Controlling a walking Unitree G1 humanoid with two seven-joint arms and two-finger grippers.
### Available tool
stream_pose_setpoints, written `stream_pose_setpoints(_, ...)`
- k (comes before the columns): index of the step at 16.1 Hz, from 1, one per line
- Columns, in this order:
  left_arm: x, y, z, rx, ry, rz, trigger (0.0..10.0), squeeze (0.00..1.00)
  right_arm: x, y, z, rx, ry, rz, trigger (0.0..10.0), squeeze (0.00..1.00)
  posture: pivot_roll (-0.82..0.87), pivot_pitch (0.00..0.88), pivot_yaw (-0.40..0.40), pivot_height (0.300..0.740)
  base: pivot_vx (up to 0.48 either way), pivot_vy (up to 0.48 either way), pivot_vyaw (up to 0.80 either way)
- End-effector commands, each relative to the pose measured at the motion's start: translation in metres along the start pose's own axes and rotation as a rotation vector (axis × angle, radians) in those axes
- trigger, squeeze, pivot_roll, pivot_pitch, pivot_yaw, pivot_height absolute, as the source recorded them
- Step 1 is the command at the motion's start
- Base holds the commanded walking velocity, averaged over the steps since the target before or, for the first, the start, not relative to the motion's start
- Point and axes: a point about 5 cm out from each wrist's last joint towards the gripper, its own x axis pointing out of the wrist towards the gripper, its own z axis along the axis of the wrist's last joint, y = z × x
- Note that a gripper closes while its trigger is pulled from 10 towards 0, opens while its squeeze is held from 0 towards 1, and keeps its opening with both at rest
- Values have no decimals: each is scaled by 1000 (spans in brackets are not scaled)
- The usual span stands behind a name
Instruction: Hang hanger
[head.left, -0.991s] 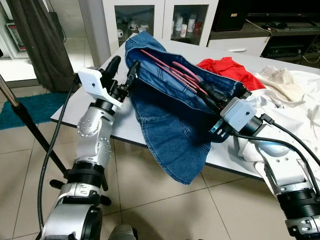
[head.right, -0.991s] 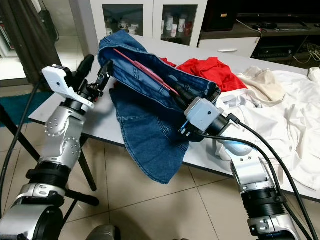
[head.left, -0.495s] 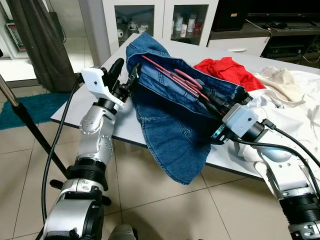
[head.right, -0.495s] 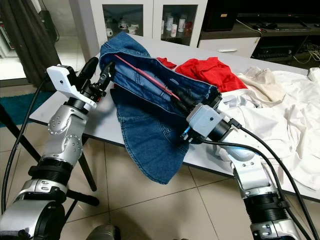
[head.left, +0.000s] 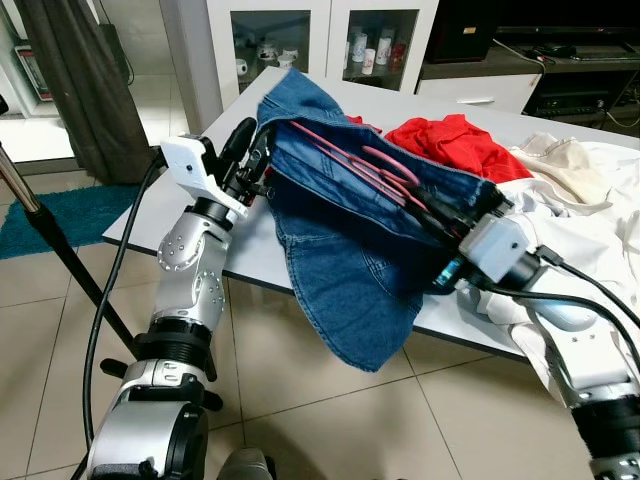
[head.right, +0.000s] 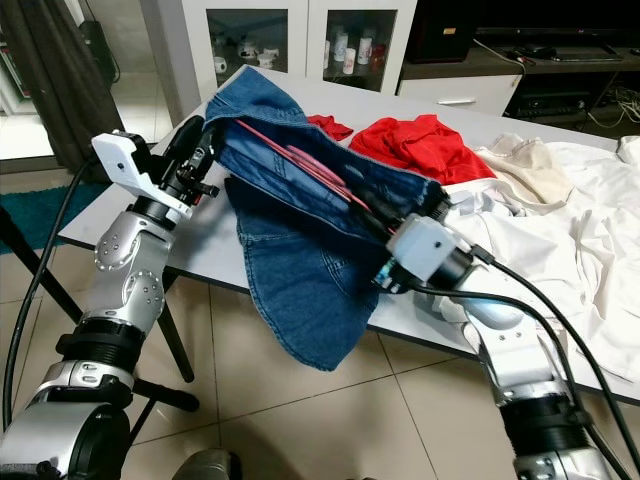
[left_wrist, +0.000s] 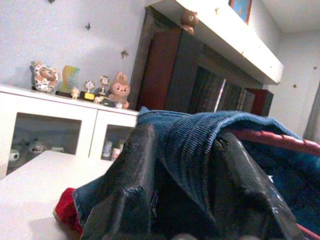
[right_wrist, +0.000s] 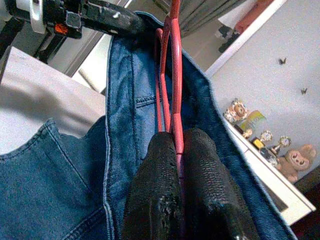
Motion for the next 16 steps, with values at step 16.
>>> stream_pose_setpoints(16, -1, -8, 0, -15, -9, -32, 0, 0, -40, -11, -13, 120, 148, 243, 10000, 0, 164, 0, -1, 740, 0, 0, 0)
